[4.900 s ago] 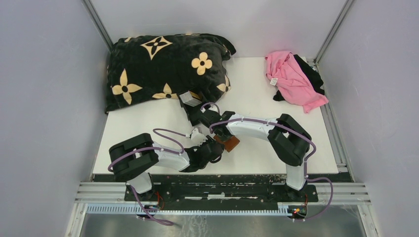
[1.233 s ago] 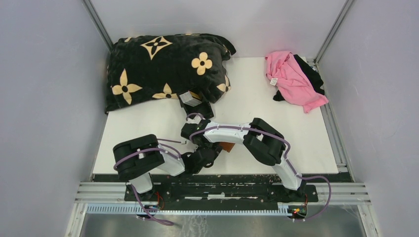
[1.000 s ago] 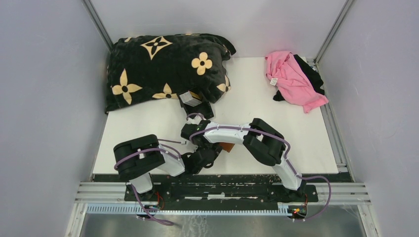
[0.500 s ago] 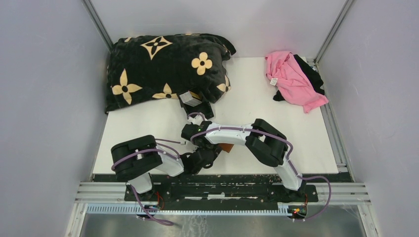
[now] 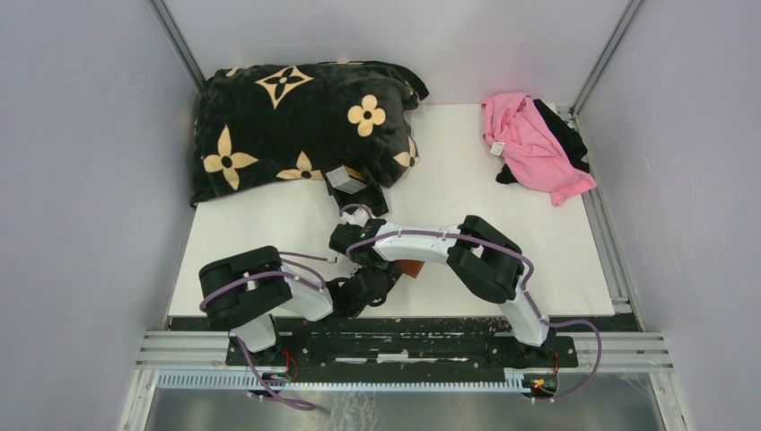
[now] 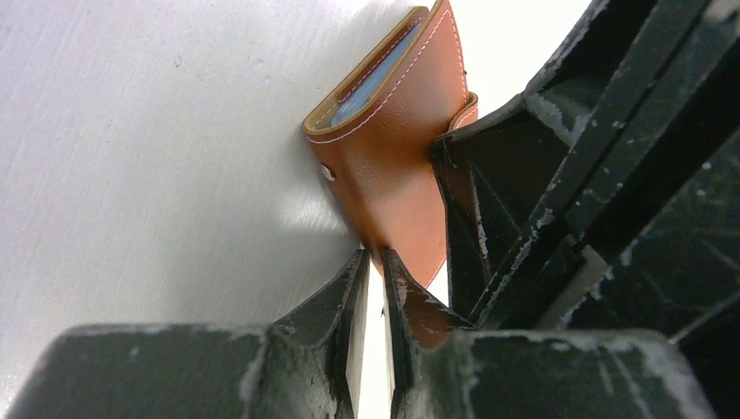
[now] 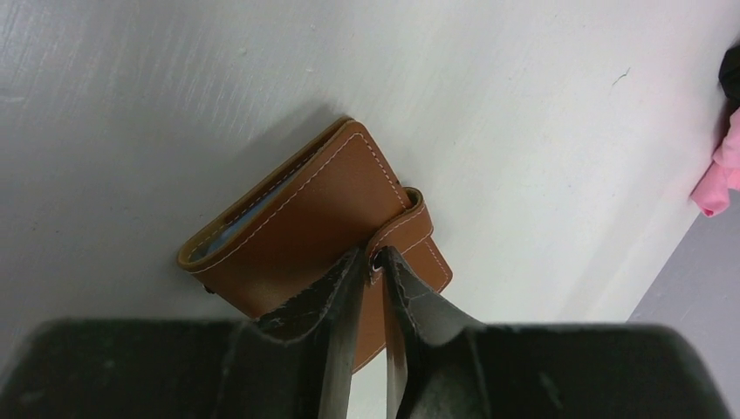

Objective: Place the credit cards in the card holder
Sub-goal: Close the card holder at the center of the board.

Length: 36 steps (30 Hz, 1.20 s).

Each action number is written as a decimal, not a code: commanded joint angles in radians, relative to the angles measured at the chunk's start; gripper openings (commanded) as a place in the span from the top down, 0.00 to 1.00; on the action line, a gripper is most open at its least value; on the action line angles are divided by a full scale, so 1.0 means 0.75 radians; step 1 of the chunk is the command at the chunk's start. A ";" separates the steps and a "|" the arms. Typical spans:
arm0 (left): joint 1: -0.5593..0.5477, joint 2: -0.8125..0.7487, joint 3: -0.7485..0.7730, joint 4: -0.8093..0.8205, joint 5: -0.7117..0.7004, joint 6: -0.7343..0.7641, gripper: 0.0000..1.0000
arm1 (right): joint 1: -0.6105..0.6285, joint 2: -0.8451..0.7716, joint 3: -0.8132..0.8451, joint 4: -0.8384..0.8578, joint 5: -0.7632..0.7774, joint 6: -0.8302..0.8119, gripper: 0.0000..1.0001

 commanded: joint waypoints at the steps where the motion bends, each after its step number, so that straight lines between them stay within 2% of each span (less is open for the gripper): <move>1: -0.001 0.046 -0.077 -0.496 0.048 0.039 0.79 | 0.044 0.157 -0.085 0.385 -0.825 0.189 0.72; 15: 0.002 -0.191 0.099 -1.027 -0.094 0.008 0.75 | -0.059 -0.054 -0.099 0.407 -0.841 0.154 0.63; 24: 0.001 -0.278 0.108 -1.235 -0.092 -0.076 0.74 | -0.076 -0.127 -0.140 0.431 -0.888 0.144 0.60; 30: 0.004 -0.314 0.120 -1.406 -0.132 -0.121 0.73 | -0.080 -0.168 -0.142 0.399 -0.869 0.120 0.54; 36: 0.010 -0.360 0.074 -1.473 -0.131 -0.181 0.73 | -0.110 -0.207 -0.159 0.400 -0.862 0.115 0.49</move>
